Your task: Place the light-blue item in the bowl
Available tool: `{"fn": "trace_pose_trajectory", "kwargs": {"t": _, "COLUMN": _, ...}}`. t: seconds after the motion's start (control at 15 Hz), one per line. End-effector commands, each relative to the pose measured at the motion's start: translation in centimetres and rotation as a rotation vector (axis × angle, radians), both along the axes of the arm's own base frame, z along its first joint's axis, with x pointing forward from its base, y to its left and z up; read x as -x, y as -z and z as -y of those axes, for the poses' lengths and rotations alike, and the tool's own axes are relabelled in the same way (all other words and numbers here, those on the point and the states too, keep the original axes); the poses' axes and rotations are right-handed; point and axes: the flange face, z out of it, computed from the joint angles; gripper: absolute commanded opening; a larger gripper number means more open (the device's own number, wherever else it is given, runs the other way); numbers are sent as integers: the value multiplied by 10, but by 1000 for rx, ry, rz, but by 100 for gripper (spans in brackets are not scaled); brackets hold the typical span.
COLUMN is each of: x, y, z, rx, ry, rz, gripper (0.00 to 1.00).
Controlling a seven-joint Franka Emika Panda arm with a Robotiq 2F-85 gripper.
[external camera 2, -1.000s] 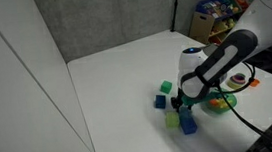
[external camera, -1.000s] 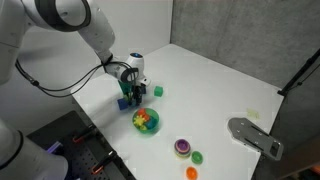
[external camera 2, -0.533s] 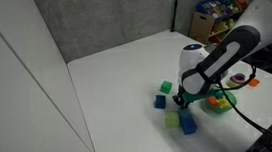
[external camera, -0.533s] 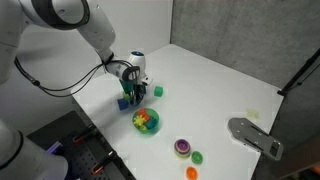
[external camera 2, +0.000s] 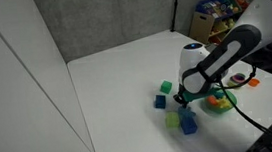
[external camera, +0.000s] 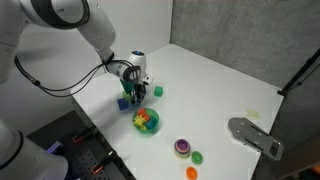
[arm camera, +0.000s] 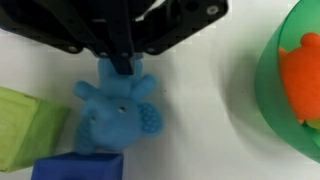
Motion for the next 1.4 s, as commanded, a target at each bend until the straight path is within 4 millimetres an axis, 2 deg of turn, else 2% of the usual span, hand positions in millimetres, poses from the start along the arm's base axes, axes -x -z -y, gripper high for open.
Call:
{"fn": "trace_pose_trajectory", "kwargs": {"t": 0.0, "x": -2, "y": -4, "z": -5, "rx": 1, "ry": -15, "rz": 18, "gripper": 2}}
{"fn": "trace_pose_trajectory", "kwargs": {"t": 0.2, "x": -2, "y": -9, "z": -6, "rx": -7, "ry": -27, "rz": 32, "gripper": 3}}
{"fn": "trace_pose_trajectory", "kwargs": {"t": 0.27, "x": -1, "y": -10, "z": -7, "rx": -11, "ry": -35, "rz": 36, "gripper": 28}}
{"fn": "trace_pose_trajectory", "kwargs": {"t": 0.33, "x": -1, "y": -11, "z": -8, "rx": -12, "ry": -39, "rz": 41, "gripper": 29}}
{"fn": "trace_pose_trajectory", "kwargs": {"t": 0.4, "x": 0, "y": -12, "z": -9, "rx": -15, "ry": -44, "rz": 47, "gripper": 36}}
{"fn": "trace_pose_trajectory", "kwargs": {"t": 0.93, "x": -1, "y": -3, "z": -12, "rx": 9, "ry": -130, "rz": 64, "gripper": 98}}
{"fn": "trace_pose_trajectory", "kwargs": {"t": 1.33, "x": 2, "y": 12, "z": -16, "rx": 21, "ry": -198, "rz": 72, "gripper": 100}}
